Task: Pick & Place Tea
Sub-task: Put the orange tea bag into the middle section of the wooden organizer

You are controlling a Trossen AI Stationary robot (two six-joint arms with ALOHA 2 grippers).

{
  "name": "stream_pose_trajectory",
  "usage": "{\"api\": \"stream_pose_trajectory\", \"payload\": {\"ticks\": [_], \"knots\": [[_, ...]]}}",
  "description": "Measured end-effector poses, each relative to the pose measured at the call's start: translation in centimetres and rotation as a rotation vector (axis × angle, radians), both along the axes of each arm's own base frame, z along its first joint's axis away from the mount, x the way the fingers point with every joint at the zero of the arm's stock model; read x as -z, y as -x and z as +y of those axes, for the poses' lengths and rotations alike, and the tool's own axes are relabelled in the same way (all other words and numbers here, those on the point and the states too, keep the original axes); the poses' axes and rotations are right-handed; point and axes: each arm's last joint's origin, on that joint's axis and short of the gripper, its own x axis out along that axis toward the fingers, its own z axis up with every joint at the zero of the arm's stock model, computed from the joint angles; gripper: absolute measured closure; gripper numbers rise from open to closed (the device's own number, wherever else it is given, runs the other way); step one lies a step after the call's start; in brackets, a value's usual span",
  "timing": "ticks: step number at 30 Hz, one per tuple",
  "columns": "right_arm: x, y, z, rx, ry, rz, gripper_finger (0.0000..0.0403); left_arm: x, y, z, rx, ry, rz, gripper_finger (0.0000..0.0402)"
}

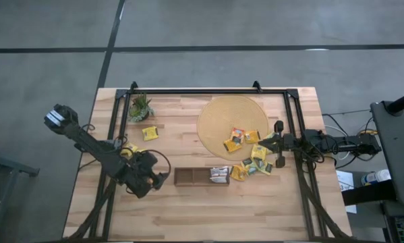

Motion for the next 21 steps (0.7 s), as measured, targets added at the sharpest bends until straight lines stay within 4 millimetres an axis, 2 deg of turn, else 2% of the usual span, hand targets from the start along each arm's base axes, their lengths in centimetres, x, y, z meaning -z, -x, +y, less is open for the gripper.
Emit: {"api": "stream_pose_trajectory", "payload": {"ticks": [13, 21], "knots": [[0.01, 0.00, 0.00, 0.000, 0.000, 0.000, 0.0394, -0.22, -0.27, -0.05, -0.034, -0.007, -0.062, 0.0009], [0.01, 0.00, 0.00, 0.000, 0.000, 0.000, 0.0394, 0.73, -0.61, -0.24, -0.070, 0.010, -0.032, 0.0009]]}}
